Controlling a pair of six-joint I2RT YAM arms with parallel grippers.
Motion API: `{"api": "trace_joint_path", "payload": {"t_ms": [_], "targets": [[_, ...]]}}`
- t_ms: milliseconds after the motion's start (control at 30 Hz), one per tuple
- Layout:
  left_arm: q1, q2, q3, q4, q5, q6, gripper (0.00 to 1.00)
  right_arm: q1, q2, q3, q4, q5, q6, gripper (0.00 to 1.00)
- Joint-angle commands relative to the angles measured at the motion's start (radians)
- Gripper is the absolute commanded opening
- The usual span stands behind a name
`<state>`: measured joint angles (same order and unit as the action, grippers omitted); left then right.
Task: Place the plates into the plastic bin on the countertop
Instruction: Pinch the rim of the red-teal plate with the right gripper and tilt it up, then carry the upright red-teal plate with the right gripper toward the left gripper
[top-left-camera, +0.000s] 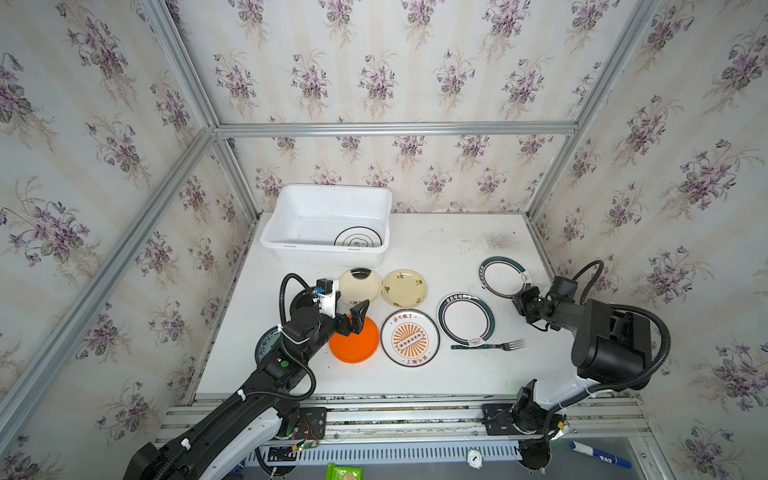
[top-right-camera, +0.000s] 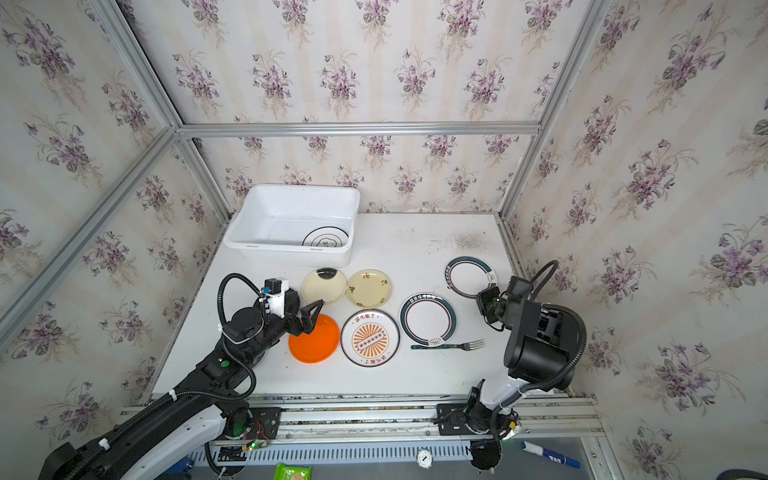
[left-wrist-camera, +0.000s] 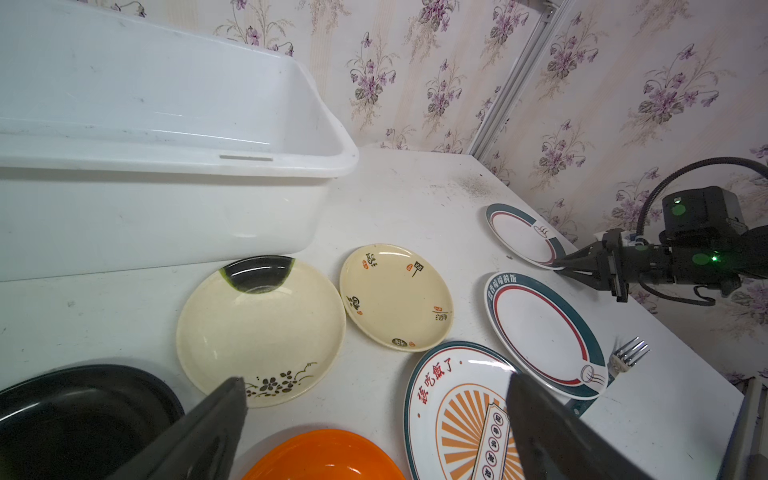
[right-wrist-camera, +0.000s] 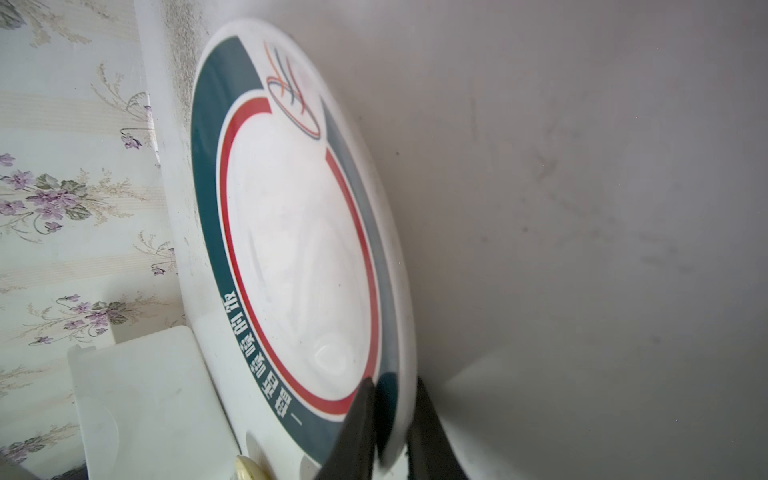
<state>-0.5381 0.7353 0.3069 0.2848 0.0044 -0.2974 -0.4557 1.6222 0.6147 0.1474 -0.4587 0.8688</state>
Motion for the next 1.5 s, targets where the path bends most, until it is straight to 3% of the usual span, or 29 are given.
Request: {"api": "trace_joint_path", "payload": {"t_ms": [0, 333, 667, 933, 1467], "targets": [[0.0, -0.004, 0.0, 0.032, -0.001, 0.011, 1.0, 0.001, -0.007, 0.011, -0.067, 0.027, -0.014, 0.12], [0.0, -0.016, -0.006, 0.04, 0.026, 0.015, 1.0, 0.009, -0.125, 0.03, -0.151, 0.042, -0.072, 0.0], [0.0, 0.044, 0.007, 0.062, 0.064, 0.013, 1.0, 0.101, -0.286, 0.043, -0.253, 0.054, -0.166, 0.0], [0.0, 0.096, 0.017, 0.085, 0.112, -0.009, 1.0, 0.266, -0.408, 0.056, -0.293, 0.118, -0.209, 0.0], [0.0, 0.145, 0.028, 0.102, 0.142, -0.014, 1.0, 0.545, -0.404, 0.076, -0.148, 0.049, -0.234, 0.0]]}}
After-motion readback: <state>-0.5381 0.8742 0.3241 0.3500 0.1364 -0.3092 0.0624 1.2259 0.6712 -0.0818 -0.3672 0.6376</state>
